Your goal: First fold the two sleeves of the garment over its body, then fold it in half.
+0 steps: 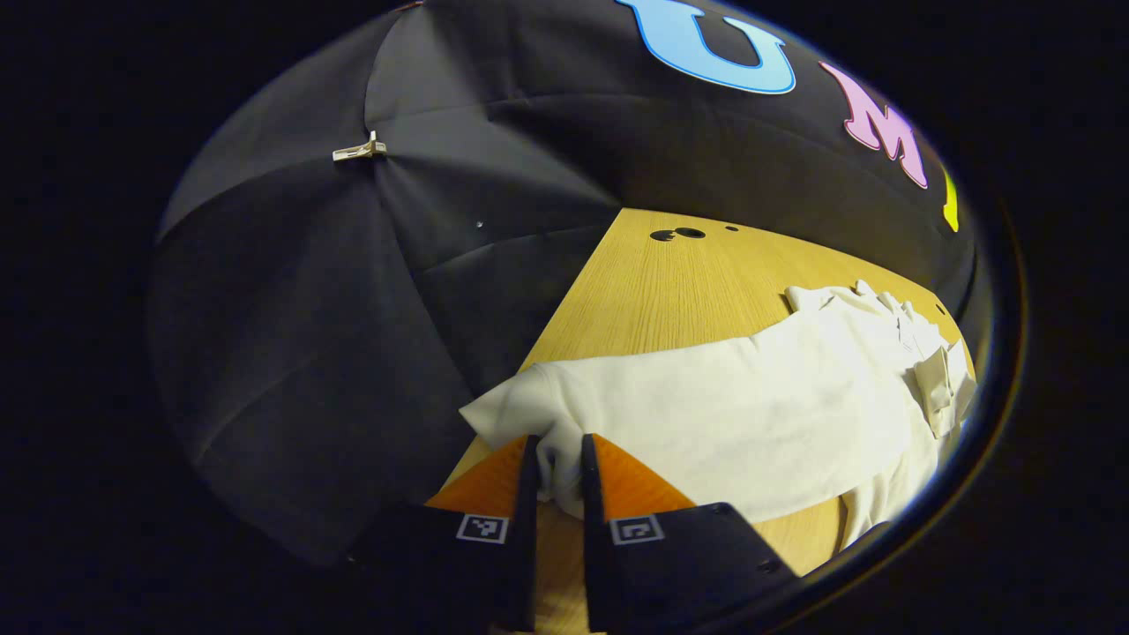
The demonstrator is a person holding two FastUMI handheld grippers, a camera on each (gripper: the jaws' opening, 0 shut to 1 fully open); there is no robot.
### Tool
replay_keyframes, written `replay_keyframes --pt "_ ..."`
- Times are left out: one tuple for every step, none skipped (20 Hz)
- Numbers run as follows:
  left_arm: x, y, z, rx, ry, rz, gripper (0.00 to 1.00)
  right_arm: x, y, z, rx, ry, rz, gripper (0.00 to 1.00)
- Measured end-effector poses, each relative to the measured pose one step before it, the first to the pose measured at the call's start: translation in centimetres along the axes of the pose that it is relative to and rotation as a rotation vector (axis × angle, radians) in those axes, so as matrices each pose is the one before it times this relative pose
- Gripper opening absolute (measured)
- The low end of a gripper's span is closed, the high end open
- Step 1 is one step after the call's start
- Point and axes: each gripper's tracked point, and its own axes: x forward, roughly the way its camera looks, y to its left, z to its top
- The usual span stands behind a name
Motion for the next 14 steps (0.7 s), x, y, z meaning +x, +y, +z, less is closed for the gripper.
replay_keyframes --pt "-0.027 -0.024 0.039 0.01167 0.00256 0.00812 0.22 -0.167 -0.28 -0.161 0.00424 0.00297 -0.0005 0.59" --pt "0.032 -0.066 0.182 0.00844 0.0135 0.00768 0.14 -0.093 -0.159 -0.06 0.00276 -0.00018 0.0029 0.59" --pt "0.0 -0.186 0.16 0.00686 0.01089 0.00264 0.17 -0.167 -0.193 -0.036 -0.00177 -0.00057 0.00085 0.59" --pt "-0.15 -0.486 0.297 -0.00476 0.00492 -0.00976 0.16 -0.148 -0.271 -0.043 -0.00277 -0.00053 0.00125 0.59" --pt "-0.343 -0.433 0.427 -0.00941 -0.00558 -0.01021 0.14 -0.158 -0.191 -0.022 -0.00061 -0.00246 0.00126 0.59" --pt "-0.297 -0.235 0.522 -0.00771 -0.00822 -0.00456 0.13 -0.094 -0.189 -0.029 0.00106 0.0 0.00235 0.59" --pt "-0.416 -0.319 0.446 -0.00605 -0.01096 -0.00219 0.13 -0.036 -0.222 -0.037 -0.00014 0.00024 0.0009 0.59" --pt "-0.475 -0.289 0.612 -0.00452 -0.01195 -0.00196 0.13 -0.078 -0.257 -0.008 0.00099 0.00025 0.00193 0.59" --pt "-0.531 -0.242 0.548 -0.00426 -0.01481 0.00137 0.13 -0.038 -0.231 0.089 0.00327 -0.00071 0.00125 0.59" --pt "-0.552 -0.482 0.758 -0.01009 -0.01676 -0.00421 0.13 -0.052 -0.228 0.056 0.00365 -0.00171 0.00282 0.59" --pt "-0.703 -0.684 0.726 -0.01496 -0.01694 -0.01073 0.13 -0.102 -0.31 0.082 0.00228 -0.00115 0.00017 0.59" --pt "-0.737 -0.8 0.886 -0.01159 -0.02067 -0.01407 0.13 0.072 -0.217 0.007 0.00161 -0.0008 0.00129 0.59" --pt "-0.734 -0.84 0.878 -0.00641 -0.02202 -0.01429 0.13 -0.109 -0.348 0.065 0.00261 -0.00071 0.00182 0.59" --pt "-0.745 -1.061 1.04 -0.00309 -0.02301 -0.01596 0.13 -0.068 -0.229 0.055 0.00416 -0.0001 0.00189 0.59"
